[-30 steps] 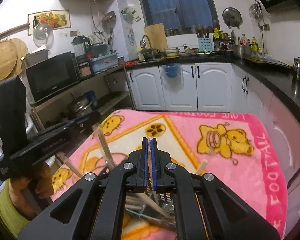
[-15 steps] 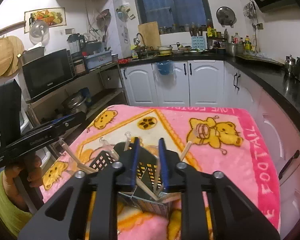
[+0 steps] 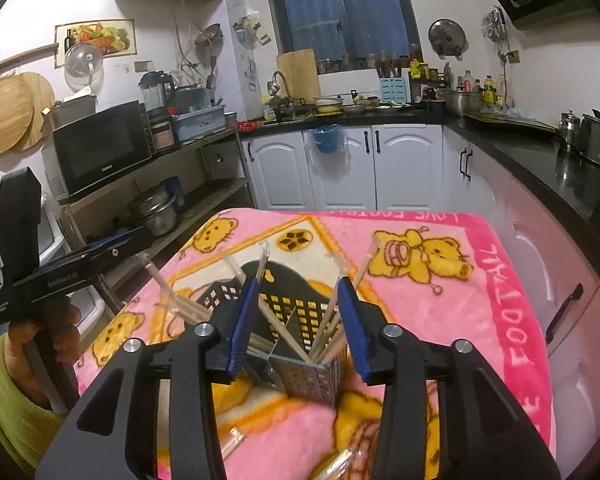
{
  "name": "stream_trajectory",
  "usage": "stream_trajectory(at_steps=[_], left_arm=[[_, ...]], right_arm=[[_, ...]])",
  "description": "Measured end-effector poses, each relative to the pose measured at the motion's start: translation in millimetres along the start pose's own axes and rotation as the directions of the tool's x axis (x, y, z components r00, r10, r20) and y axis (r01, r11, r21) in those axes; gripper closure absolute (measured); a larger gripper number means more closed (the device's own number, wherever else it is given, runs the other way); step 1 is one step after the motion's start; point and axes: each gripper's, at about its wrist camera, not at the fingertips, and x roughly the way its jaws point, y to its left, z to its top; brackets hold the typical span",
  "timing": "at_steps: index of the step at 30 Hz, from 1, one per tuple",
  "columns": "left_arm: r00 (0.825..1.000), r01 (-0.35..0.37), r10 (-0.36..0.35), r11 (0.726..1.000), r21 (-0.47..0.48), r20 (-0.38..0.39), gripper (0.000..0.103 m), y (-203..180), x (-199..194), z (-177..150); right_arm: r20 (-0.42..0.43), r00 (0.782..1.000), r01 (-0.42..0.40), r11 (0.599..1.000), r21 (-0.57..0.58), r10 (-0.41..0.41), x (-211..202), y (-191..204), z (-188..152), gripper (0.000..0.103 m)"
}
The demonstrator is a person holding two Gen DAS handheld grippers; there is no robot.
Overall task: Organize utensils
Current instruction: 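Move both tools back toward the last loose chopsticks on the blanket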
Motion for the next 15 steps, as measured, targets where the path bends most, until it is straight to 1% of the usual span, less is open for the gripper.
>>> stream_trajectory(at_steps=[1, 2, 3, 4, 5, 6, 9, 11, 15], left_arm=[[1.0, 0.003, -0.003, 1.0, 0.003, 0.001, 0.027, 0, -3, -3], [1.0, 0.002, -0.002, 1.0, 0.007, 0.004, 0.027, -1, -5, -5], [1.0, -0.004, 0.003, 1.0, 0.012, 0.009, 0.023, -3, -9, -9], [1.0, -0.004, 0.004, 1.0, 0.017, 0.008, 0.018, -4, -11, -12], [1.0, 0.002, -0.002, 1.0, 0.02, 0.006, 0.011, -6, -12, -13], [1.0, 0.012, -0.012, 1.0, 0.025, 0.006, 0.011, -9, -14, -16], [1.0, 0.006, -0.006, 0.998, 0.06, 0.01, 0.011, -20, -21, -25], [1.0, 0.009, -0.01, 0.997, 0.078, 0.006, 0.011, -26, -23, -30], [1.0, 0.022, -0.021, 0.997, 0.081, -0.014, 0.011, -34, -22, -40]], right_arm=[[0.004, 1.0, 0.005, 1.0, -0.001, -0.005, -4, 0, -3, 0.059], [0.007, 1.0, 0.009, 1.0, -0.005, -0.009, -7, 1, -7, 0.058], [0.009, 1.0, 0.012, 1.0, -0.008, -0.012, -10, 2, -9, 0.056], [0.012, 1.0, 0.017, 1.0, -0.009, -0.016, -13, 2, -12, 0.056], [0.016, 1.0, 0.021, 1.0, -0.008, -0.021, -17, 2, -15, 0.054], [0.016, 1.0, 0.023, 1.0, -0.008, -0.023, -19, 2, -18, 0.053], [0.015, 0.999, 0.036, 0.999, -0.003, -0.036, -25, 0, -25, 0.049], [0.017, 0.999, 0.035, 0.999, 0.006, -0.035, -29, -2, -31, 0.048], [0.007, 0.999, 0.038, 0.999, 0.023, -0.038, -33, -6, -39, 0.045]])
